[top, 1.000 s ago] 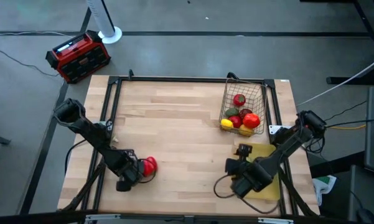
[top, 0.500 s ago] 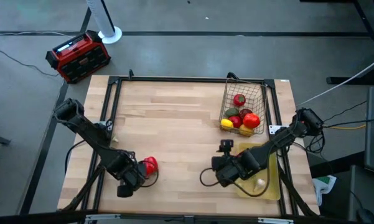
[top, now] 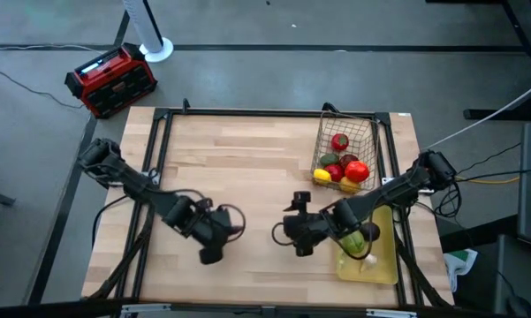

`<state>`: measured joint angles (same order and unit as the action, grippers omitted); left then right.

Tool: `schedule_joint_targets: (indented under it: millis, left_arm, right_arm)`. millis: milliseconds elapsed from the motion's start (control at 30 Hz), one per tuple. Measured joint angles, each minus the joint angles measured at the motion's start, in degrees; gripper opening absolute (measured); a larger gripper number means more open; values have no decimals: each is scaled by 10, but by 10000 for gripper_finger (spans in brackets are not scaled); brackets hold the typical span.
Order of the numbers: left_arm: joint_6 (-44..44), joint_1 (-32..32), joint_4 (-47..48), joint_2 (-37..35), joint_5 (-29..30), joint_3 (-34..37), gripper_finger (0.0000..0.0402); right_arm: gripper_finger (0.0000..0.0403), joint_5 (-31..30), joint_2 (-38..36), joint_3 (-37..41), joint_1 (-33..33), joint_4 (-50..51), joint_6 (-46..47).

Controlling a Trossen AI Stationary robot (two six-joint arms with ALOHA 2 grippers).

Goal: Sort produce into baskets
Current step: Put the eggplant into the yellow bin

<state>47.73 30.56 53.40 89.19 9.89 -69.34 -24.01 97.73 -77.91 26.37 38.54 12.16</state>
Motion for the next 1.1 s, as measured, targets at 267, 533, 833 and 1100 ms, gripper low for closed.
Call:
schedule_joint_targets:
  millis: [267,533,833,1100]
  left_arm:
    - [-45,-74,-68,0,5,0,173]
    - [-146,-110,-184,0,13,0,173]
    - [-205,-122,-229,0,16,0,173]
    - [-241,-122,-263,0,25,0,173]
  right_arm:
    - [321,3,0,0,-31,-106,-35]
    - [321,48,0,0,-48,-167,-95]
    - [314,57,0,0,-47,-219,-127]
    - [244,57,0,0,-51,-215,-128]
